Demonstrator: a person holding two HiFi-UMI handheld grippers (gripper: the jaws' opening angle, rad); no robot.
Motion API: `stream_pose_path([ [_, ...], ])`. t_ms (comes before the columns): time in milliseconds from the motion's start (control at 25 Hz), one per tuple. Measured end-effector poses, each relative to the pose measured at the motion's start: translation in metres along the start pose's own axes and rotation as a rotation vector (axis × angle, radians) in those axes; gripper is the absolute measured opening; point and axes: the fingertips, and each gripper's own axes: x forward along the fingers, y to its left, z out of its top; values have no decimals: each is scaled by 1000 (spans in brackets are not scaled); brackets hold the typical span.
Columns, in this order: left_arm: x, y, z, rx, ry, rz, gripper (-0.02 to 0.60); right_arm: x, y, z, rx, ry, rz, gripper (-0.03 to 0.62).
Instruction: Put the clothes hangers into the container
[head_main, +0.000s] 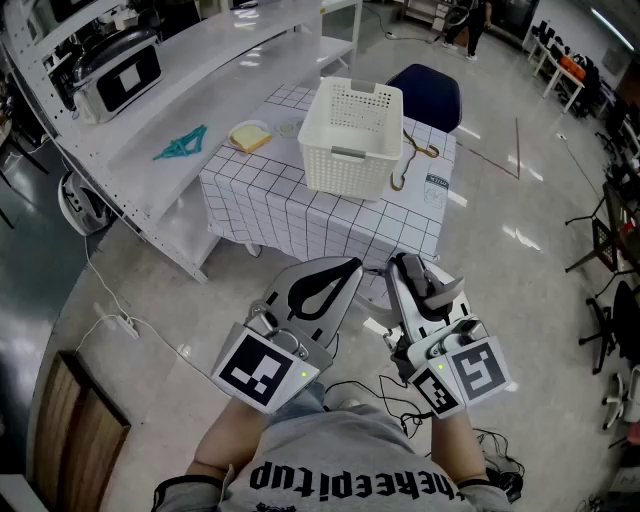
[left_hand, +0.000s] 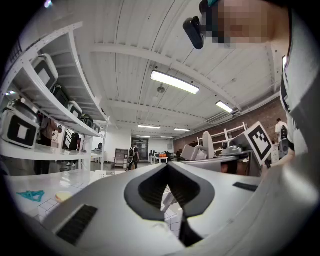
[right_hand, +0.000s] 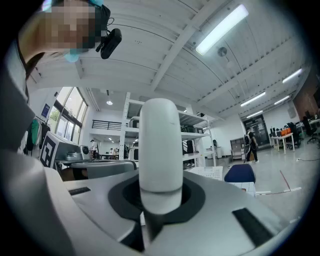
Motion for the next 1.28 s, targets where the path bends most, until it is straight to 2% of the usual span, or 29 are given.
stream_pose_path([
  [680, -6, 42, -5, -11, 1, -33, 20, 40, 10, -7, -9, 10, -36, 48],
  [1080, -10, 79, -5, -9, -13, -72, 20, 69, 1, -1, 82, -41, -110, 48],
  [1280, -16, 97, -7, -13, -20, -89, 20, 79, -4, 9, 84, -67, -165, 46],
])
